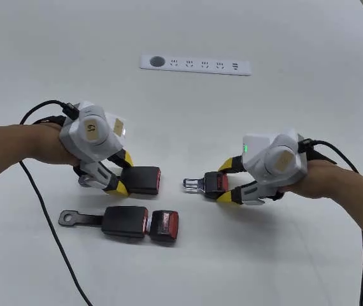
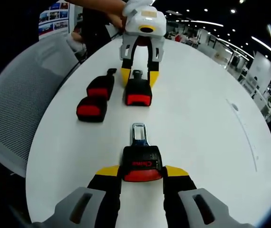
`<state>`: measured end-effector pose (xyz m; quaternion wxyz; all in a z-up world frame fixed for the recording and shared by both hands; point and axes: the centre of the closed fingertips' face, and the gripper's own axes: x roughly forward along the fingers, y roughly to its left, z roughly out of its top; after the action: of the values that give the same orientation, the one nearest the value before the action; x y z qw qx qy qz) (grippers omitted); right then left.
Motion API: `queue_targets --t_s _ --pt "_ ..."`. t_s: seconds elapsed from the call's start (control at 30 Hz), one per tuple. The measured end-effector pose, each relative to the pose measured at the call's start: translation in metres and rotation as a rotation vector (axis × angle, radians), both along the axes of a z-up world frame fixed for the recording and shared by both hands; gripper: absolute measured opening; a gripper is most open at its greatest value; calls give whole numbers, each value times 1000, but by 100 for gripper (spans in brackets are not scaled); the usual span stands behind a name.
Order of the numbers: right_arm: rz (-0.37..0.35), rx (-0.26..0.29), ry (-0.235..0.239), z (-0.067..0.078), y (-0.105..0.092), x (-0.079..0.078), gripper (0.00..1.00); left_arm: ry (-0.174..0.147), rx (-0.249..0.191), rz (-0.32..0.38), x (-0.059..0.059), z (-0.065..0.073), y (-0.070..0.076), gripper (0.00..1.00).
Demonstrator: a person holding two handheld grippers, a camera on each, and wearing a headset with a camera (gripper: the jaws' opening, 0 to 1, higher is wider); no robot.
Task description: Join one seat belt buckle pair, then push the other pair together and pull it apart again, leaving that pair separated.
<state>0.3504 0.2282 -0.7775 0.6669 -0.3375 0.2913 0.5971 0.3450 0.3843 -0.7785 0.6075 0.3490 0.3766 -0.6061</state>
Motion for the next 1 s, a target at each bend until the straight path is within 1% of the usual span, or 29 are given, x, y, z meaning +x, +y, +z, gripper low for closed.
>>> queue_targets --t_s 0.23,0.5,0.87,1.0 --pt "2 -6 -11 1 -1 0 30 1 11 -3 0 0 0 32" --pt "-4 -6 -13 4 1 -1 30 7 11 12 1 -1 1 32" --pt "-9 4 -13 5 8 1 30 6 24 16 -1 2 -1 32" --pt "-13 10 -10 4 14 1 30 7 25 24 -1 3 -1 32"
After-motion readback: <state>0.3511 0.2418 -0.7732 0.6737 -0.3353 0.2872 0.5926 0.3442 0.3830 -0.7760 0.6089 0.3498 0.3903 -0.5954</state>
